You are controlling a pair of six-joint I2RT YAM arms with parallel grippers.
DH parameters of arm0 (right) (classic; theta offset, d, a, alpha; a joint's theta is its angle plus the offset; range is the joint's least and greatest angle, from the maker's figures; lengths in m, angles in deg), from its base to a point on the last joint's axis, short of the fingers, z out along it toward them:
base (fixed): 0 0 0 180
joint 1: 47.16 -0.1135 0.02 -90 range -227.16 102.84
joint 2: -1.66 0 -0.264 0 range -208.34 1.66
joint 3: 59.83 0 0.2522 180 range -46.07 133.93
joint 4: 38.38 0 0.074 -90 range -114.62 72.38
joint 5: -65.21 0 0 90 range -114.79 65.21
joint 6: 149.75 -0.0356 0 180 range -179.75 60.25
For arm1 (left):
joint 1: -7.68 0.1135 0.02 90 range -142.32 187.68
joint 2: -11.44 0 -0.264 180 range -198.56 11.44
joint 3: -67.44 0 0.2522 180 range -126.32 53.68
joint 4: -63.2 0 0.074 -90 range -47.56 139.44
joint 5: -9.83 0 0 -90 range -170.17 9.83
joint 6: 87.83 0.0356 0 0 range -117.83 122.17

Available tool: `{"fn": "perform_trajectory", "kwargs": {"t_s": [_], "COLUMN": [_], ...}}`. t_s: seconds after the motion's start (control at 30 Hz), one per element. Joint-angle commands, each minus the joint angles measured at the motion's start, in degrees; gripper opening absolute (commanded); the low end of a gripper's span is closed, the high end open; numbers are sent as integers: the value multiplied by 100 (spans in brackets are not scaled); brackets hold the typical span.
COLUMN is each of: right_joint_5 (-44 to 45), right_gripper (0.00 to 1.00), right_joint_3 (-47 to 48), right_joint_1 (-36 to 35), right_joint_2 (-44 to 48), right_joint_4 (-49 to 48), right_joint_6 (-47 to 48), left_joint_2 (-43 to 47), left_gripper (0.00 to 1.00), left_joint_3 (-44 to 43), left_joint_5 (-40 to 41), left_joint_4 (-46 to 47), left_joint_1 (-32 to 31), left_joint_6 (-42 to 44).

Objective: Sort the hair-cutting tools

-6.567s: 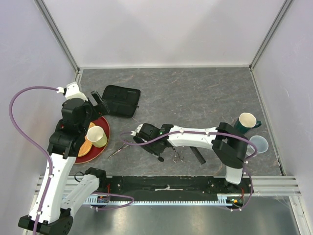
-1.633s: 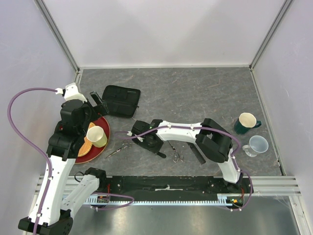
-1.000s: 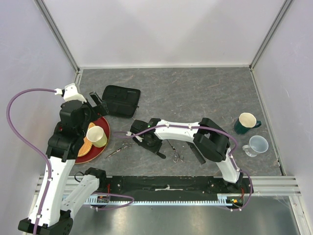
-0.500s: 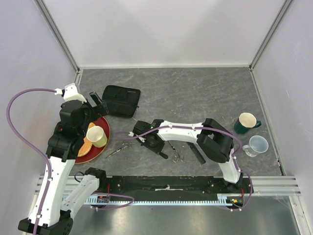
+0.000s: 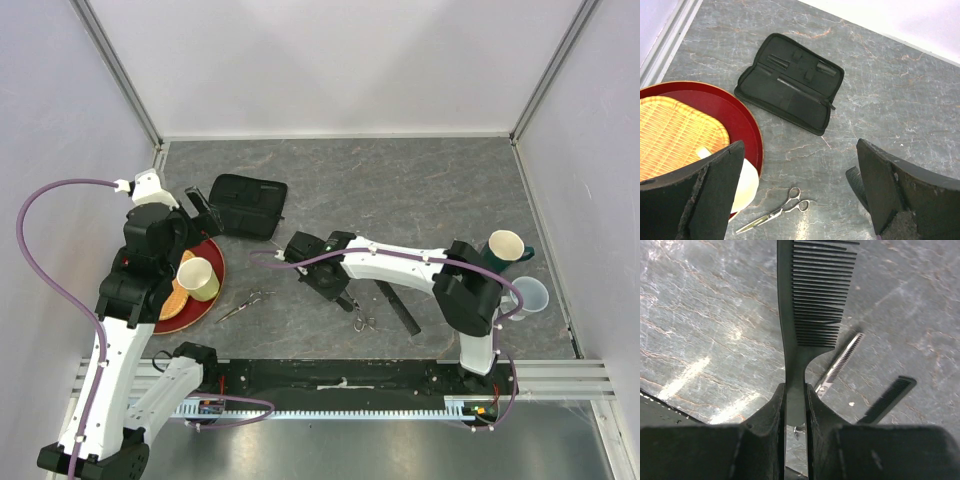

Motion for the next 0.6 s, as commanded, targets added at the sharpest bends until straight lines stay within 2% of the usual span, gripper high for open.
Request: {"fn": "perform_trajectory", "kwargs": {"t_s": [0.0,0.1,0.3,0.4,0.47,0.53,0.57], "right_joint_5": [146,111,-12,-39,-100,-179,-206], "right_gripper": [16,16,15,15,16,16,16], "right_joint_3": [-185,-396,-801,-950,-1038,-1082,-1108], "right_joint_1": [236,429,790,922,975,1010,1019], "right_joint_2": [555,863,1610,1944,2207,2462,2541], "right_joint_4": [-150,-282,-589,-660,-704,-730,-739], "right_joint_6": [-266,-380,-617,-697,-758,-793,-802], "left_joint_2": [-55,-63,-283,-467,-590,-827,-906], "left_gripper": [100,100,100,100,100,100,100], "left_joint_3": [58,207,681,1049,1305,1805,1981], "left_joint_5": [-176,-448,-1546,-2580,-3144,-4040,-4339], "left_joint_4": [221,413,976,1608,2415,3101,3974], "left_joint_1": [23,23,14,14,14,14,5], "left_joint_6": [-218,-306,-569,-841,-1095,-1359,-1665]}}
